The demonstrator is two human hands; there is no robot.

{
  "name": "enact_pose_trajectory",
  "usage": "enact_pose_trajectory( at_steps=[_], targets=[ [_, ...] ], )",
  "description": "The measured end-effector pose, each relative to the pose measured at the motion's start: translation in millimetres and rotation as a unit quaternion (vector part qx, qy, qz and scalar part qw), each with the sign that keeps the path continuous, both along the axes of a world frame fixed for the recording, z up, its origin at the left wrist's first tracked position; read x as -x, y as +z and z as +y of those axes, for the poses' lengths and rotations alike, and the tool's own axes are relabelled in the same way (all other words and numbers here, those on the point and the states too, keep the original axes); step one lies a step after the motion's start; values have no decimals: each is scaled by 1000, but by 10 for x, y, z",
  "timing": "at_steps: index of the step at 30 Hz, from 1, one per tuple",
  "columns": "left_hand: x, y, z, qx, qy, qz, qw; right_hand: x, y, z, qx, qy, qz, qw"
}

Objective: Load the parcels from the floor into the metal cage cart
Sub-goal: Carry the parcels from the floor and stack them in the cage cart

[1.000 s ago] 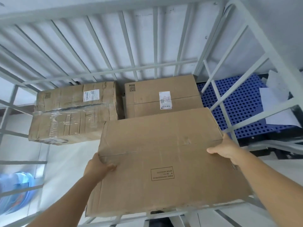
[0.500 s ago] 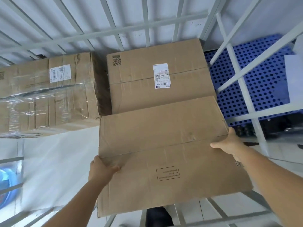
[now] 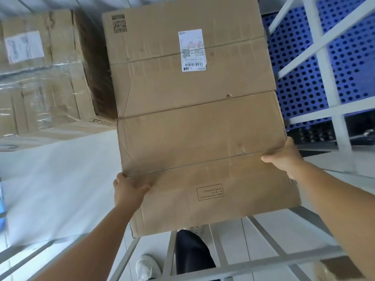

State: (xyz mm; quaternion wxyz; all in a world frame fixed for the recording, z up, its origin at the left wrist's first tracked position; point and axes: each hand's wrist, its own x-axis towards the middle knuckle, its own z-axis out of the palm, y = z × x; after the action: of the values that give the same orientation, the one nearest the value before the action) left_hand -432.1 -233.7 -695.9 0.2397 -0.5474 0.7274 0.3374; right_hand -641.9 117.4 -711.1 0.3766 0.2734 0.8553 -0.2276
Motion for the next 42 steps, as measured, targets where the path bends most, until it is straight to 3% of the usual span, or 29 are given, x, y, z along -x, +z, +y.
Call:
enact_pose_trajectory(
  at_steps=[10,15,18,22,27,34,42],
  targets=[
    [24,-164,82,3,-56,-41,998,-34,-147,21,-59,42,4,997],
    [101,-17,91,-3,-129,-88,988,-112,-33,-53,-77,101,4,992],
    [193,207,118,26,-235,-78,969,-199,178,-170,-83,193,13,978],
    [366,636,206,63,-348,-26,935,-234,643,-342,-83,355,49,930],
    [545,1303,313,102,-432,35,895,-298,1410,-569,-68,436,82,893],
    [642,2330,356,129,-502,96,850,-620,2549,-739,-56,459,103,881],
    [465,3497,532,145,-576,197,780,-1289,3828,-760,-78,373,221,898]
  ],
)
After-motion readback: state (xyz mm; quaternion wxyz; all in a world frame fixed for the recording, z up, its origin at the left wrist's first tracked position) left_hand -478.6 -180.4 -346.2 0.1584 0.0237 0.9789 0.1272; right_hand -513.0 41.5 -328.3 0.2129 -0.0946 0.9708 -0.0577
